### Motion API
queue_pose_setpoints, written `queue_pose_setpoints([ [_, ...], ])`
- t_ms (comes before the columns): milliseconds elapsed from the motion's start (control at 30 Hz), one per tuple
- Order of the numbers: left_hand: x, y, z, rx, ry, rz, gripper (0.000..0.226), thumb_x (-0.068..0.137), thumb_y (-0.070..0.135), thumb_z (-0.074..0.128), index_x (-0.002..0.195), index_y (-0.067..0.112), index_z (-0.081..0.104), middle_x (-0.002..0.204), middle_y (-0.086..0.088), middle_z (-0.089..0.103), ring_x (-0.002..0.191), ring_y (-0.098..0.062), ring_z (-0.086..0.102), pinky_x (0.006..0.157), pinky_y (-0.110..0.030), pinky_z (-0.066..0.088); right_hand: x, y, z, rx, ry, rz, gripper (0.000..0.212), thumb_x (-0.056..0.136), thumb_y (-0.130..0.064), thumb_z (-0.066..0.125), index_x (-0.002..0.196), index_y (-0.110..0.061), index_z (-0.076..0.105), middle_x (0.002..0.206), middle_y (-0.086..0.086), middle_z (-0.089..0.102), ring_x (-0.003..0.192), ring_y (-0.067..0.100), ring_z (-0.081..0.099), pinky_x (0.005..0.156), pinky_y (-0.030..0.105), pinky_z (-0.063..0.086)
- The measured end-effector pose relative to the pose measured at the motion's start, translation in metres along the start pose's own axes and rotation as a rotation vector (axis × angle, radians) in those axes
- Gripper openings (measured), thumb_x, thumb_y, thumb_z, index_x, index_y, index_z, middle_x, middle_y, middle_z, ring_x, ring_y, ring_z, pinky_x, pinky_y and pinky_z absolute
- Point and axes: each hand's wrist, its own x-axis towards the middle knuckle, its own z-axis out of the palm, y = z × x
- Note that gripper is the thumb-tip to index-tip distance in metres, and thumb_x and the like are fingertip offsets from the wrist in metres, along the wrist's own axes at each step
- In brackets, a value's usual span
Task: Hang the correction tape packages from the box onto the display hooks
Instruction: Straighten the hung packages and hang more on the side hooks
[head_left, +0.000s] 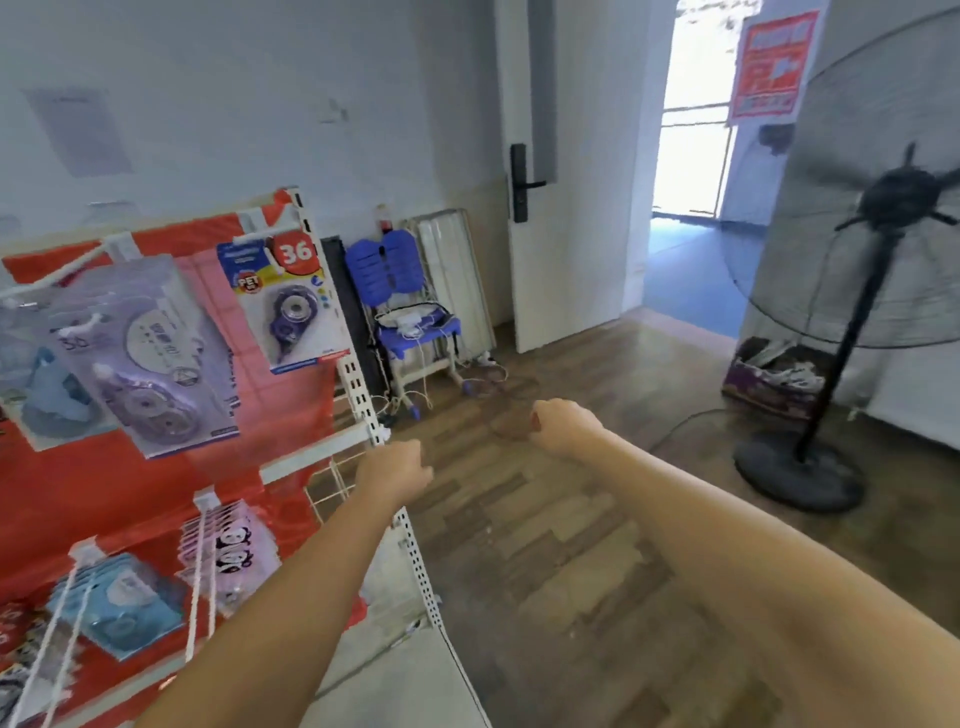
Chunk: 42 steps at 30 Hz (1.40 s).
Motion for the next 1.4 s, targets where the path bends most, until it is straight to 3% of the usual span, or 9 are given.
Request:
queue_pose_setpoints([
  [133,-0.004,0.062,0.015,0.039,0.0,0.203,0.036,0.093,0.037,0.046,0.121,0.016,0.056,0.123,-0.009,0.059,0.114,-0.028,0.054,0.089,-0.036,0.046,-0.068,0.061,0.019,-0.062,0.035,0.184,0.031,0.093,-0.016,0.045,0.123,-0.013,0.053,0.124,0.009,0.053,0.117,0.029,0.049,0.088,0.035,0.04],
  [300,-0.037,0.152,0.059,0.086,-0.062,0.45,0.041,0.096,0.039,0.045,0.129,0.016,0.051,0.131,-0.011,0.053,0.123,-0.029,0.048,0.097,-0.037,0.041,-0.182,0.135,0.061,-0.054,0.003,0.431,0.027,0.092,-0.023,0.05,0.116,-0.012,0.053,0.121,0.009,0.054,0.116,0.029,0.051,0.086,0.034,0.04],
  [433,-0.077,0.222,0.111,0.102,-0.17,0.628,0.04,0.096,0.038,0.044,0.13,0.018,0.05,0.133,-0.011,0.051,0.124,-0.03,0.047,0.098,-0.037,0.04,-0.28,0.189,0.103,-0.023,-0.075,0.645,0.03,0.094,-0.026,0.048,0.12,-0.011,0.053,0.122,0.012,0.054,0.116,0.029,0.052,0.091,0.037,0.042],
  [700,-0.171,0.321,0.252,0.181,-0.379,0.856,0.038,0.096,0.035,0.044,0.13,0.019,0.05,0.132,-0.008,0.053,0.123,-0.028,0.047,0.096,-0.038,0.04,-0.455,0.263,0.22,0.072,-0.283,0.987,0.03,0.093,-0.013,0.039,0.12,-0.01,0.051,0.123,0.013,0.053,0.116,0.031,0.052,0.091,0.038,0.042],
  [1033,-0.26,0.35,0.513,0.338,-0.559,0.992,0.035,0.097,0.034,0.04,0.127,0.017,0.049,0.128,-0.006,0.054,0.12,-0.027,0.049,0.093,-0.036,0.042,-0.574,0.329,0.472,0.096,-0.614,0.984,0.039,0.092,-0.011,0.046,0.13,-0.013,0.043,0.13,0.008,0.05,0.121,0.026,0.048,0.094,0.036,0.04],
  [1200,-0.281,0.344,0.658,0.419,-0.584,1.072,0.033,0.098,0.032,0.038,0.125,0.015,0.049,0.126,-0.006,0.054,0.119,-0.026,0.049,0.093,-0.037,0.041,-0.594,0.361,0.615,0.1,-0.678,0.928,0.037,0.091,-0.009,0.047,0.127,-0.014,0.043,0.129,0.008,0.049,0.118,0.026,0.049,0.089,0.035,0.04],
  [1400,-0.28,0.349,0.823,0.429,-0.621,1.159,0.04,0.1,0.038,0.038,0.133,0.017,0.044,0.133,-0.006,0.051,0.124,-0.025,0.046,0.099,-0.039,0.039,-0.603,0.411,0.774,0.139,-0.686,0.863,0.053,0.092,-0.003,0.046,0.142,-0.016,0.033,0.142,0.007,0.037,0.129,0.025,0.04,0.1,0.038,0.04],
])
